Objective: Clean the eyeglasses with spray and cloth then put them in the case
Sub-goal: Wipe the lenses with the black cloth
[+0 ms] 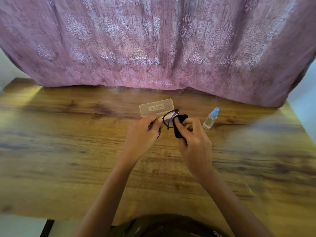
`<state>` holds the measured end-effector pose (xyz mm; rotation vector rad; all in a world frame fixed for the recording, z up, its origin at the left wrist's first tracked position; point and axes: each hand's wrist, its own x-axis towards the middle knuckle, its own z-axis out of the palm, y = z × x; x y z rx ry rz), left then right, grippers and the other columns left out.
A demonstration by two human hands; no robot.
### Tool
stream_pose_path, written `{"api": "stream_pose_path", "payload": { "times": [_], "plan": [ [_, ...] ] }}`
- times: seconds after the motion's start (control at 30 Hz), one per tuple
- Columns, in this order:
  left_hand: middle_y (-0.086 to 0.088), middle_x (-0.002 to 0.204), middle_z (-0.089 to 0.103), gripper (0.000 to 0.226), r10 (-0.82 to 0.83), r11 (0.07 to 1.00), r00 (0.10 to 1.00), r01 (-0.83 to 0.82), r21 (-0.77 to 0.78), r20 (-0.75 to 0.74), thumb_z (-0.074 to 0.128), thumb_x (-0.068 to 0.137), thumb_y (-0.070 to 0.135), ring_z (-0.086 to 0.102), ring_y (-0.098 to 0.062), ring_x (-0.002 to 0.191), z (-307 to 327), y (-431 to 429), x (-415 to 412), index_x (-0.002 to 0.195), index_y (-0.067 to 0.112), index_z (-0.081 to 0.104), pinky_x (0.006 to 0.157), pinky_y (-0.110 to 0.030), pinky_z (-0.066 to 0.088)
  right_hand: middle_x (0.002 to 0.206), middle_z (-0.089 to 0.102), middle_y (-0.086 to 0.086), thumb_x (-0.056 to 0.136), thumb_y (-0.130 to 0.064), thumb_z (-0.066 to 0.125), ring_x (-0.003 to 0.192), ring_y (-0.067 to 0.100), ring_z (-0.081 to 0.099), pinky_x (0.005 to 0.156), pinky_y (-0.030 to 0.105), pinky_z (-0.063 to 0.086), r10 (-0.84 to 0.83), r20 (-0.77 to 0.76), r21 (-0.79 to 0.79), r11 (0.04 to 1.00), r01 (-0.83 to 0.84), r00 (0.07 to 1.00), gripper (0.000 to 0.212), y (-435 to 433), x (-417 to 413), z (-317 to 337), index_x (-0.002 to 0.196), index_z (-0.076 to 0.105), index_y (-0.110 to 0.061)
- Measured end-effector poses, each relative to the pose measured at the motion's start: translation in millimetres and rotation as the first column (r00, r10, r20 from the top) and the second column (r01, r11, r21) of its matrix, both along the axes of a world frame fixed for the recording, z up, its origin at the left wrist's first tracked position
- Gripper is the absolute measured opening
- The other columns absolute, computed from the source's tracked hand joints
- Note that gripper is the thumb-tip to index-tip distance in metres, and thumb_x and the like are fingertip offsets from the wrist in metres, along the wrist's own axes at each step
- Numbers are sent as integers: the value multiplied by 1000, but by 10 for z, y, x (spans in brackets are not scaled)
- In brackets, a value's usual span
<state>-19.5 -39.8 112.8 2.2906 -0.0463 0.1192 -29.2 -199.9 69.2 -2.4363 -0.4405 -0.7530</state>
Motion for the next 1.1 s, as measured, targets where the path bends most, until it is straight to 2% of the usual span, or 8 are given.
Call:
{"api": "stream_pose_path", "payload": {
  "times": [0.17,0.23,0.33,0.43,0.53,0.7,0.9,1.1],
  "plan": [
    [3,64,59,28,-16,1000,1000,17,26,-21,47,100,26,53,-10,61,-11,3,28,74,20,56,54,-18,34,99,63,11,93,-4,51,76,16,59,51,22,50,86,23,-62,995,-84,996,34,96,-79,20,122,67,-5],
    [0,66,61,28,-22,1000,1000,22,16,-15,47,100,25,54,-12,62,-14,8,29,75,18,58,55,-19,33,99,63,9,92,-5,49,77,15,59,52,17,45,58,25,-58,997,-56,998,36,84,-53,41,123,68,-8],
    [6,62,58,28,-36,999,999,36,7,-7,47,100,25,53,-4,59,-11,6,14,73,24,57,53,-14,35,99,61,7,91,-5,46,80,14,57,57,13,37,-38,27,-40,998,39,999,40,17,29,60,124,67,-10],
    [8,56,53,29,-36,999,999,36,-3,2,48,100,24,51,1,56,-17,-12,2,73,22,58,52,-11,35,100,59,8,86,2,50,82,15,58,57,15,42,-67,7,0,998,67,998,44,-34,85,60,125,66,-10],
    [7,57,54,28,-32,999,1000,32,-4,0,48,99,25,52,0,59,-17,-17,15,73,22,58,53,-11,36,100,60,9,87,0,47,83,17,58,56,20,48,-11,18,-9,1000,11,1000,42,10,50,58,123,67,-6],
    [-2,65,61,26,-32,999,999,32,33,6,48,99,24,54,-13,66,-37,-7,13,77,16,60,53,-18,35,100,61,9,93,-6,49,77,16,58,51,20,47,62,9,-53,997,-61,998,37,115,-33,34,126,66,-9],
    [11,56,53,26,-31,997,996,25,77,83,50,98,21,54,2,63,-14,-5,-19,73,23,57,53,-11,38,100,60,8,89,-8,40,81,15,57,54,14,37,-41,-9,-62,997,40,999,45,-14,96,83,126,66,-11],
    [8,58,55,28,-43,996,996,36,81,84,49,98,23,53,-7,63,-15,-14,7,71,25,54,52,-18,36,101,61,11,92,-8,44,83,17,58,52,20,48,49,-7,-47,998,-50,999,40,57,51,74,125,65,-6]
  ]
}}
